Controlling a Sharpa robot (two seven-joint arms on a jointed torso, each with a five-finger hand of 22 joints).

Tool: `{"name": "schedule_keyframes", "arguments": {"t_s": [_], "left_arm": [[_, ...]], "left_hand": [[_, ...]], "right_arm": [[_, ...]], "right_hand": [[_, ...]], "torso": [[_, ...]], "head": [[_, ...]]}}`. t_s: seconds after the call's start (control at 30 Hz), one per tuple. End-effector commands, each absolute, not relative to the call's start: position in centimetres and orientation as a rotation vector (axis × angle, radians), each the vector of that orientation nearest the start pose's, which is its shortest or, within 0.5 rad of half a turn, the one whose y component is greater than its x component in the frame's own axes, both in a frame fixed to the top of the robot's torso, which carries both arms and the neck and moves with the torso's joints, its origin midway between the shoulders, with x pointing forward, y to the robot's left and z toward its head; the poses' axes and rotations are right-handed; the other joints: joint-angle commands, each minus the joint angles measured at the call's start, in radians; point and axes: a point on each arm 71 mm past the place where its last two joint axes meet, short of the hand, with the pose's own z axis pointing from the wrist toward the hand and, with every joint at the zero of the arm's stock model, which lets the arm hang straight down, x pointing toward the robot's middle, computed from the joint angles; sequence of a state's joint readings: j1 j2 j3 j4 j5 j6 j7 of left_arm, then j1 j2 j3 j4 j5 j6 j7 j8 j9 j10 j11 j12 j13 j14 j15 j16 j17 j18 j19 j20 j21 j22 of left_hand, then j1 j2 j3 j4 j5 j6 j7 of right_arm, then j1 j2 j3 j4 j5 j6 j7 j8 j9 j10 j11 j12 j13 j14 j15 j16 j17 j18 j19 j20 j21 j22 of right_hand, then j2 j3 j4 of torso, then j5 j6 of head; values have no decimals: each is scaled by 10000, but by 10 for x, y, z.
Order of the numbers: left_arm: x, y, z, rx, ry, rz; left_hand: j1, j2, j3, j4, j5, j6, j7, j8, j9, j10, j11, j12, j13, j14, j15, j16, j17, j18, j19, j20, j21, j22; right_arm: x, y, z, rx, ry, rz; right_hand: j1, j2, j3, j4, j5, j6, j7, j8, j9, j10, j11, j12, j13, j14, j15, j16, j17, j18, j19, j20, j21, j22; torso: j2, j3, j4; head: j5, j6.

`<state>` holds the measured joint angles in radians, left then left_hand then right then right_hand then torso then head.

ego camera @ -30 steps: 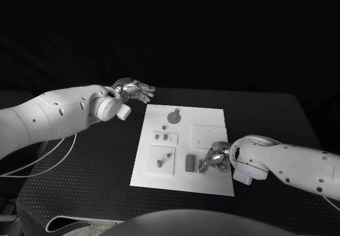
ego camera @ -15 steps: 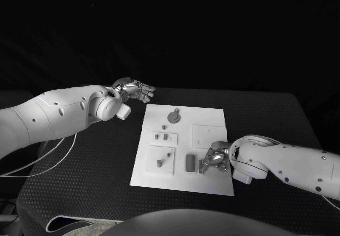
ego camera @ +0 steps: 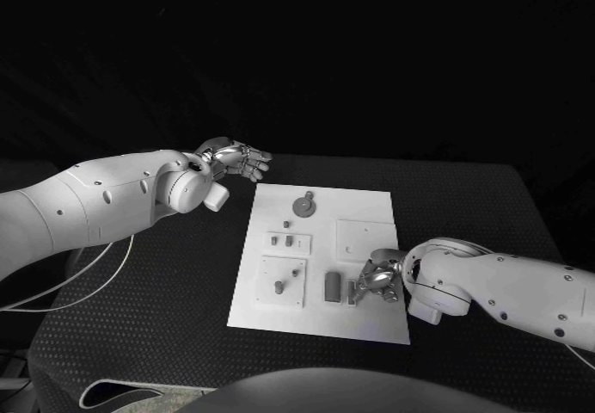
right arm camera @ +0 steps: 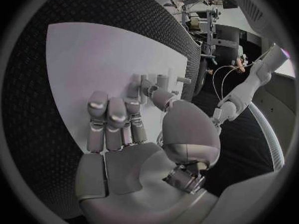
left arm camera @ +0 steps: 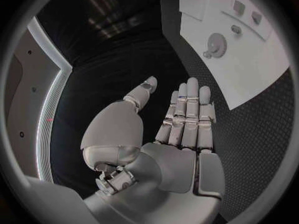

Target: Assemble the parts on the task board

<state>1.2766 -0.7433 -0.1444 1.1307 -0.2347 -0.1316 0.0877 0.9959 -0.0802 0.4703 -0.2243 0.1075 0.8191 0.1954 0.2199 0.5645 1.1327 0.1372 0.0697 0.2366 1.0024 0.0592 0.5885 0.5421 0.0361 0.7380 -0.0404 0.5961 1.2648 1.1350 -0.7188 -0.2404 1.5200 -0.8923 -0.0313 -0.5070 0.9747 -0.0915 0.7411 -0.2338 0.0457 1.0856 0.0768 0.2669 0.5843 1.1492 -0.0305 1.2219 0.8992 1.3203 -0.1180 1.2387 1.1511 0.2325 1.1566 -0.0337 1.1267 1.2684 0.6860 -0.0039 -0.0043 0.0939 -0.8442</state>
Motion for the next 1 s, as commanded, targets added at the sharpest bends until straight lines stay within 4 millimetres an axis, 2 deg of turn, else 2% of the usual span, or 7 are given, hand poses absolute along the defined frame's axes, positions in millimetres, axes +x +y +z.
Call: {"name": "schedule_keyframes", "arguments": {"t_s": [0.03,0.23,0.33,0.4,0.67,0.87,1.0], "left_arm": [[550,274,-210,-10010,17535,-11184],[551,273,-211,-9991,17529,-11210],[552,270,-211,-10123,17538,-11304],[552,268,-211,-10279,17514,-11380],[555,267,-211,-10397,17381,-11541],[561,266,-211,-10537,17238,-11711],[566,265,-210,-10694,17048,-12010]], "left_hand": [[-88,14,-12,69,-5,-58,2,45,-14,57,-10,19,-15,104,0,-42,16,114,94,4,-42,16],[-91,5,-16,69,-7,-59,2,46,-15,55,-9,19,-16,103,1,-46,20,113,93,5,-45,19],[-98,-7,-23,71,-13,-62,4,47,-17,54,-9,18,-17,102,2,-52,24,112,93,6,-48,21],[-104,-13,-27,74,-17,-64,4,47,-18,54,-8,19,-17,100,3,-56,27,112,92,7,-51,23],[-118,3,-42,107,-25,96,-67,171,-7,483,-199,220,90,91,17,-154,107,98,51,20,-123,76],[-111,174,-45,91,-5,398,-371,352,14,826,-373,328,160,-15,58,-373,138,75,-30,56,-228,130],[-139,253,-53,48,1,519,-519,411,-6,827,-458,246,135,-244,125,-723,83,4,-247,129,-436,111]], "right_arm": [[416,-175,-321,3266,25530,4723],[418,-178,-309,2956,25694,5439],[421,-179,-300,2758,25575,5815],[425,-181,-292,2698,25406,5915],[461,-203,-262,4084,23399,8592],[505,-222,-241,5712,21105,10590],[534,-238,-231,6511,19807,10951]], "right_hand": [[-573,-770,-322,129,29,16,67,-6,-18,29,52,-86,-18,9,36,-76,-102,261,-25,101,49,8],[-1513,-1634,-906,736,81,-147,116,-98,-84,-93,95,-147,-11,-130,0,-258,-264,278,-63,106,-24,-57],[-2484,-1678,-1976,751,27,-530,190,-275,-136,-453,163,-227,29,-404,8,-377,-261,293,-393,79,-196,-85],[-2659,-1359,-2676,259,40,-615,207,-278,-106,-641,173,-186,99,-576,22,-399,-222,293,-636,-18,-309,-96],[-2686,-1353,-2740,153,41,-942,282,-439,-165,-785,234,-217,99,-703,48,-482,-239,293,-727,-77,-420,-155],[-2066,-437,-2719,-325,42,-929,319,-386,-104,-823,272,-160,126,-778,85,-560,-267,291,-784,-87,-466,-171],[-1617,-192,-2762,-508,55,-1042,398,-412,-87,-1153,356,-362,28,-1077,174,-872,-411,291,-1089,38,-741,-270]], "torso": [[-9,-3,6],[-10,-3,6],[-18,7,23],[-29,12,25],[-192,21,8],[-416,16,-4],[-622,21,-17]], "head": [[-19,59],[-94,167],[-183,296],[-224,417],[-382,987],[-604,1653],[-656,2055]]}}
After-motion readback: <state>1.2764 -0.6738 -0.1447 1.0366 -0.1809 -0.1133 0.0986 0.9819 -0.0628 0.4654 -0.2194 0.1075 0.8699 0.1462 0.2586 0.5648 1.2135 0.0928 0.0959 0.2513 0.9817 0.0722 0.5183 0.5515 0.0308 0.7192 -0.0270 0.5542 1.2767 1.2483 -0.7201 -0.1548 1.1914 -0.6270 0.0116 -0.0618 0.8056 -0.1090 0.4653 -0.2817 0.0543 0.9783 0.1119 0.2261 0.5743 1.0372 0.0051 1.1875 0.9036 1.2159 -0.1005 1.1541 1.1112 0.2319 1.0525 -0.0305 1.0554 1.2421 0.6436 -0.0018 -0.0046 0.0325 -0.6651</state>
